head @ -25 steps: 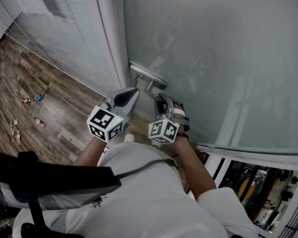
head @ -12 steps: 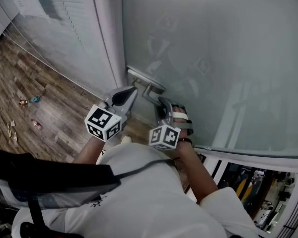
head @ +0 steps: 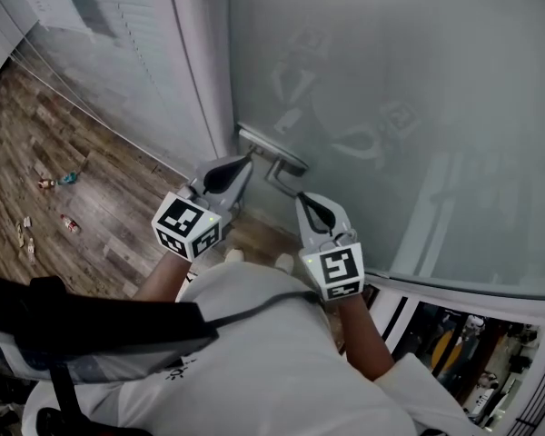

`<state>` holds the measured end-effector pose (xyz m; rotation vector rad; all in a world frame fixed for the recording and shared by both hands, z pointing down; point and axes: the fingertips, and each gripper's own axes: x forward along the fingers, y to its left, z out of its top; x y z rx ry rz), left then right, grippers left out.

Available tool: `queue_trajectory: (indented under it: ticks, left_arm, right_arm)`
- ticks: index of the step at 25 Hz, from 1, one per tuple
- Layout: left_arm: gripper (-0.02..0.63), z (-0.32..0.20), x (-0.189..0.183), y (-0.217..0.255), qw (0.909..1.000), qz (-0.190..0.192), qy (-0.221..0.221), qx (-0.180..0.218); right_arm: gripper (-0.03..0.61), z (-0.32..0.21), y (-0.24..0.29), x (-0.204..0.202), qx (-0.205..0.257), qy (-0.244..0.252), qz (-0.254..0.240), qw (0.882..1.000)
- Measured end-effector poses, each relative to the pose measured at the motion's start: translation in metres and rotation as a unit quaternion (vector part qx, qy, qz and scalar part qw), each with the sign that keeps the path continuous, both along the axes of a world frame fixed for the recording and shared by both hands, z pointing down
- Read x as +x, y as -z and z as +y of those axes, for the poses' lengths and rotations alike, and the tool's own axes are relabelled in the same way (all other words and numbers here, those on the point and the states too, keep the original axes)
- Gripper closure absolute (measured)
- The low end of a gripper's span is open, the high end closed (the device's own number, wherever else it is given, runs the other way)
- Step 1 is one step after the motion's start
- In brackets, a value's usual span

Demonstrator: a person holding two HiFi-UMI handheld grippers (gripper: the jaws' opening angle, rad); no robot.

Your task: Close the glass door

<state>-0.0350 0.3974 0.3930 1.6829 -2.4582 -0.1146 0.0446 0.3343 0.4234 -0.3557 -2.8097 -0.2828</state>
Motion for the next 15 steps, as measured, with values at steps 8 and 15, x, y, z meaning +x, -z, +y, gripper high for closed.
queue_trajectory:
  ticks: [8,15]
  left_arm:
    - [0.612,0.0,0.003,0.001,1.0,0.002,-0.001,0.005]
    - [0.612,0.005,0.005,0.003,1.0,0.0,-0.005,0.004]
  right_arm:
    - [0.571,-0.001,0.026,-0.004,-0.079,-0.016,-0.045,0.996]
    - [0.571,-0.005,0.02,-0.001,-0.071,-0.035,-0.035,0.996]
